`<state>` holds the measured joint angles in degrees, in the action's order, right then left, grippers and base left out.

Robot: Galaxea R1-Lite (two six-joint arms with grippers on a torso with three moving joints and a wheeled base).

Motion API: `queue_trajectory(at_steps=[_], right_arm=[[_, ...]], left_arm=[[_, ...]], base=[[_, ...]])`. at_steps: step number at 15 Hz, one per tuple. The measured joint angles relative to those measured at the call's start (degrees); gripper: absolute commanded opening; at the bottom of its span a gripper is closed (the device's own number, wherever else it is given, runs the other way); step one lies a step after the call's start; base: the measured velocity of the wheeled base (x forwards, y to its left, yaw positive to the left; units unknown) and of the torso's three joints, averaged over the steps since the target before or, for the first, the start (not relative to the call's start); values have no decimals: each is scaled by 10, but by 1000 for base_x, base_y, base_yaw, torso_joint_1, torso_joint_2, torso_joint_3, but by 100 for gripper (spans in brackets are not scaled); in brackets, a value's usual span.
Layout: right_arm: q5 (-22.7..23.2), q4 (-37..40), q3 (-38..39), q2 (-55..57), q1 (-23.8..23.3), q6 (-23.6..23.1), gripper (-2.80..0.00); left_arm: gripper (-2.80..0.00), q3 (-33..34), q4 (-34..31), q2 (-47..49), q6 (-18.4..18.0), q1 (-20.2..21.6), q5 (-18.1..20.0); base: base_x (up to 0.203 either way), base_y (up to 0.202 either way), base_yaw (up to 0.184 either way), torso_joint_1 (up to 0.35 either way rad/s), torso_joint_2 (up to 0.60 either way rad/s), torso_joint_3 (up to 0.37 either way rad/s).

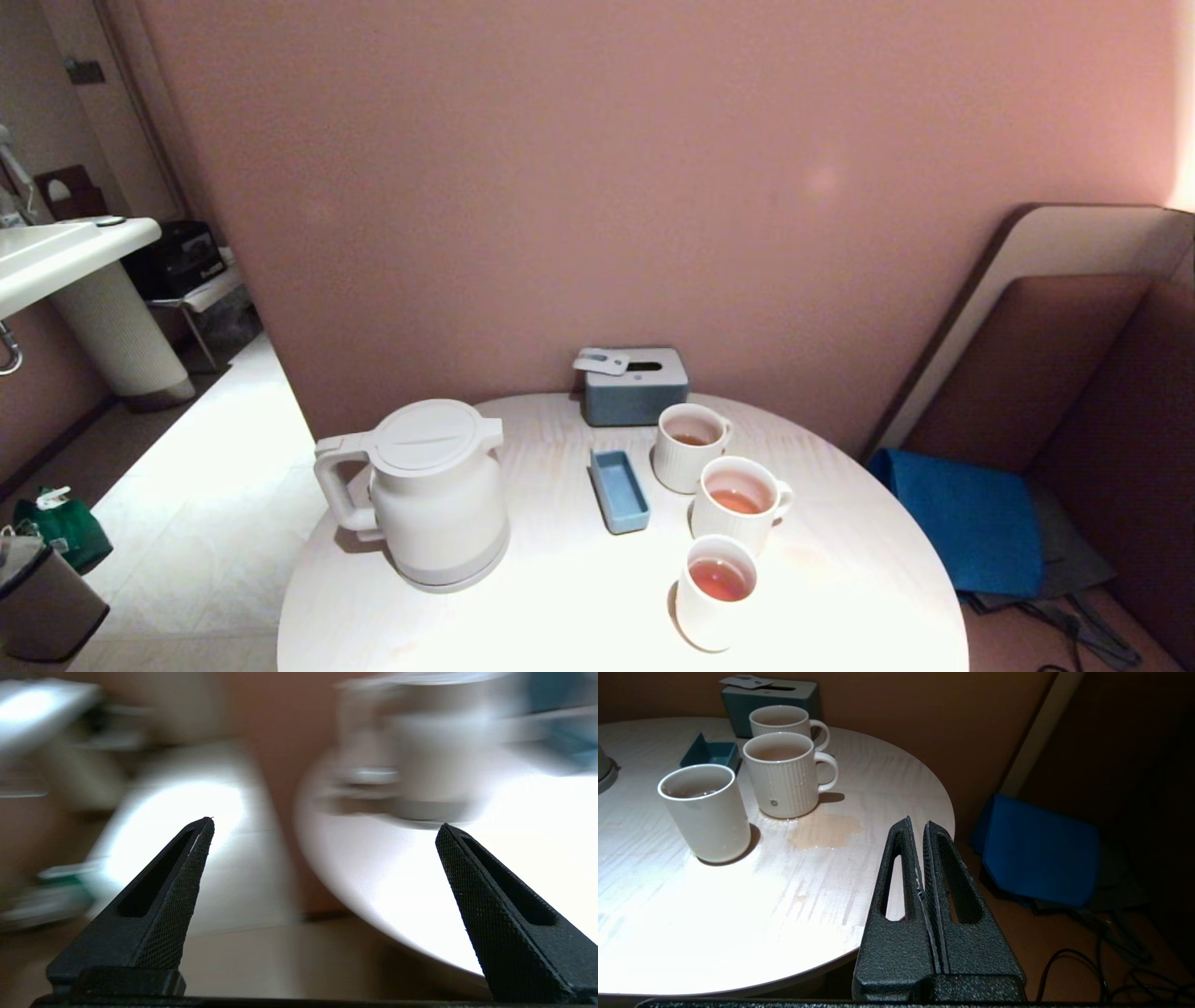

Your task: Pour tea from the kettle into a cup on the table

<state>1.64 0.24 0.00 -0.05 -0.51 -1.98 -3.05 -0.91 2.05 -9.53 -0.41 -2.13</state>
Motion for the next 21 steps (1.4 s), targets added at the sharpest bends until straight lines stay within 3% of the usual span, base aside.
queue_trajectory(at_steps=[1, 2, 6, 21], right_arm=[[0, 0, 0, 0, 0, 0, -280], [0, 0, 0, 0, 0, 0, -280], [0, 0, 0, 0, 0, 0, -280], [0, 0, 0, 0, 0, 0, -280]], left_arm=[[0, 6, -2, -5, 31, 0, 41], [0, 9, -2, -6, 55, 0, 58], [0, 13, -2, -15, 110, 0, 34], [0, 15, -2, -21, 138, 0, 20]], base=[[0, 0, 0, 0, 0, 0], [0, 0, 0, 0, 0, 0], [0, 0, 0, 0, 0, 0], [0, 0, 0, 0, 0, 0]])
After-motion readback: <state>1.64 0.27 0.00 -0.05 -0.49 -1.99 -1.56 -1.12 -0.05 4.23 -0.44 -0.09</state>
